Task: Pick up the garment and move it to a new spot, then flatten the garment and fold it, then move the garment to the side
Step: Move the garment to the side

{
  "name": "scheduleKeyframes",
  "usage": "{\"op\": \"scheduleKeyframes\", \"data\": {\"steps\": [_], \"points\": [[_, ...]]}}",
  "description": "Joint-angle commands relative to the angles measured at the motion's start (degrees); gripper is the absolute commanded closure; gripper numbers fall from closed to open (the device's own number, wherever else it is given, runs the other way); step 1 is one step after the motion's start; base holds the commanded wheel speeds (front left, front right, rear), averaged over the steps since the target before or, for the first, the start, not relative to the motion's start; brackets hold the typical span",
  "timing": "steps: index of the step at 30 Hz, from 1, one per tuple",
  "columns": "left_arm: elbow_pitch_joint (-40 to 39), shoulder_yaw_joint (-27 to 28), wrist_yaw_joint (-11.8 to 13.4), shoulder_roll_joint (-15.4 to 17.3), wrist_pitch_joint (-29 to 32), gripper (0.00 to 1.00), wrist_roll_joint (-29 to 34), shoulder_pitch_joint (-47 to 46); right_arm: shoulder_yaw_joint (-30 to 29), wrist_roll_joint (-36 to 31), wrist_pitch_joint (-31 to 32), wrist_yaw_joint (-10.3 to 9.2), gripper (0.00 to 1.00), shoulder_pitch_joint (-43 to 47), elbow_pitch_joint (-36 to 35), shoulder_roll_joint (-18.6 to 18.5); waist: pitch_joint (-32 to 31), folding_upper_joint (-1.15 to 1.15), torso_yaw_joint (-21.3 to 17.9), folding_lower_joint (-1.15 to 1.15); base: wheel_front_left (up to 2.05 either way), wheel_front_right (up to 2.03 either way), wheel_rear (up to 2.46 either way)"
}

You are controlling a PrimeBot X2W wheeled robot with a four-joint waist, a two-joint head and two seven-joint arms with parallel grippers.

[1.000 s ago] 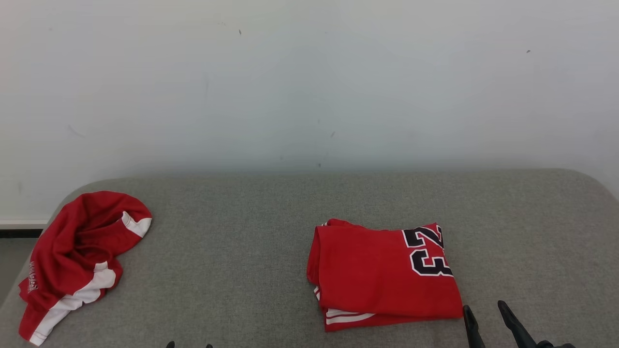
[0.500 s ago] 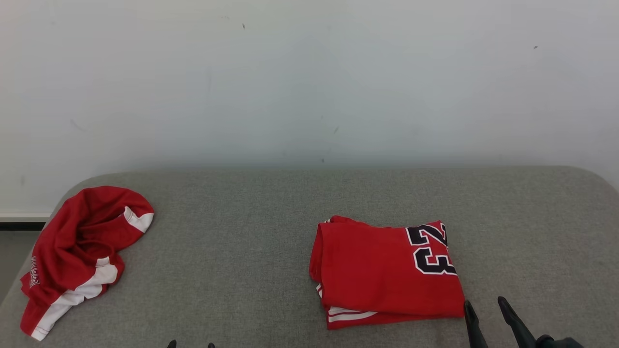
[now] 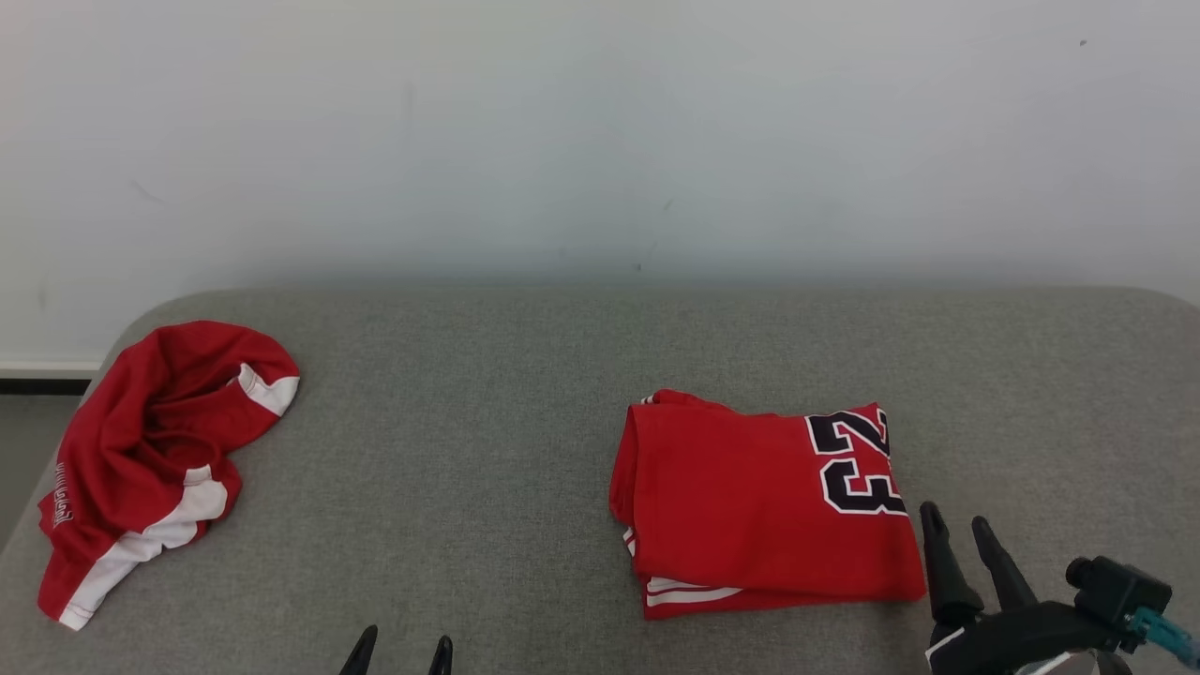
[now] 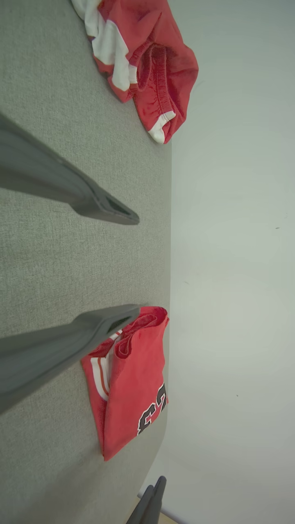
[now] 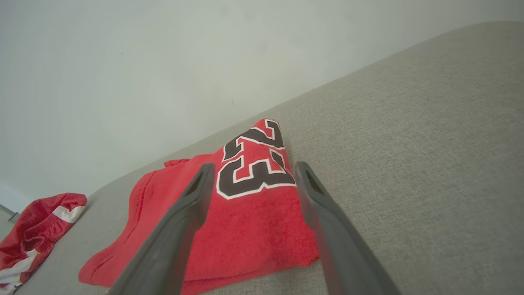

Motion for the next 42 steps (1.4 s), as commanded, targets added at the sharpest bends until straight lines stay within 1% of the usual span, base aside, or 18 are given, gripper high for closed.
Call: {"op": "scheduleKeyframes", "data": {"steps": [1,3,6,8,12,16,23,24,25,26,27,28,33,37,42], "points": [[-0.19,-0.28,-0.07,0.03,-0.24,0.00,0.37,-0.71,0.64,2.50,-0.02,0.00,0.00,-2.39,1.79,-1.08,1.48,-0.01,0.96,0.00,0.00,0.00,0.00],[-0.35,-0.76,0.03,0.03,-0.24,0.00,0.32,-1.20,1.68,5.54,-0.01,0.00,0.00,-4.94,4.41,-2.58,2.46,-0.01,1.35,0.00,0.00,0.00,0.00],[-0.45,-1.40,0.08,0.01,-0.24,0.00,0.12,-1.77,3.60,12.01,1.12,0.00,0.00,-8.42,8.32,-3.82,3.93,-0.01,1.80,0.00,0.00,0.00,0.00],[-0.48,-1.81,-0.03,0.02,-0.24,0.00,0.11,-2.39,5.08,16.18,3.41,0.01,0.00,-10.91,10.15,-4.77,5.52,-0.01,2.02,0.00,0.00,0.00,0.00],[-0.52,-2.68,-0.18,0.02,-0.24,0.00,0.03,-4.27,8.43,21.88,6.43,0.00,0.00,-14.61,12.48,-6.60,8.31,-0.01,2.53,0.00,0.00,0.00,0.00],[-0.07,-3.12,-0.51,0.02,-0.24,0.00,0.25,-6.17,12.01,24.34,7.05,0.01,0.00,-17.36,14.51,-8.26,10.13,-0.01,2.87,0.00,0.00,0.00,0.00],[0.45,-3.80,-0.54,0.03,-0.24,0.00,0.49,-7.92,17.76,29.14,8.68,0.00,0.00,-19.35,18.27,-9.69,11.31,-0.01,3.00,0.00,0.00,0.00,0.00],[0.49,-3.94,-0.62,0.02,-0.24,0.00,0.51,-8.04,18.38,29.63,8.59,0.00,0.08,-19.54,18.41,-9.86,11.34,-0.01,2.95,0.00,0.00,0.00,0.00],[0.49,-3.94,-0.62,0.02,-0.24,0.00,0.51,-8.04,18.38,29.63,8.59,0.00,0.08,-19.54,18.41,-9.86,11.34,-0.01,2.95,0.00,0.00,0.00,0.00],[0.54,-4.09,-0.67,0.02,-0.24,0.00,0.53,-8.10,18.95,30.02,8.42,-0.01,0.42,-19.74,18.43,-10.00,11.35,-0.01,2.90,0.00,0.00,0.00,0.00],[0.59,-4.25,-0.72,0.02,-0.24,0.00,0.54,-8.18,19.48,30.37,8.33,-0.01,0.69,-19.85,18.37,-10.15,11.37,-0.01,2.85,0.00,0.00,0.00,0.00],[0.66,-4.37,-0.69,0.02,-0.24,0.00,0.53,-8.26,20.05,30.78,8.19,-0.01,1.00,-19.99,18.20,-10.38,11.38,-0.01,2.80,0.00,0.00,0.00,0.00],[0.75,-4.77,-0.48,0.02,-0.24,0.00,0.44,-8.34,22.78,31.81,5.83,-0.01,1.00,-21.15,16.82,-12.12,11.27,-0.01,2.49,0.00,0.00,0.00,0.00],[0.53,-4.51,-0.32,0.02,-0.24,0.00,0.55,-8.26,25.15,30.72,2.97,-0.01,1.00,-21.93,15.88,-13.75,11.19,-0.01,1.83,0.00,0.00,0.00,0.00],[-0.11,-3.77,-0.40,0.03,-0.24,0.00,0.86,-8.28,28.08,29.22,0.98,-0.01,1.00,-23.39,15.45,-14.67,11.30,-0.01,0.13,0.00,0.00,0.00,0.00]]}}
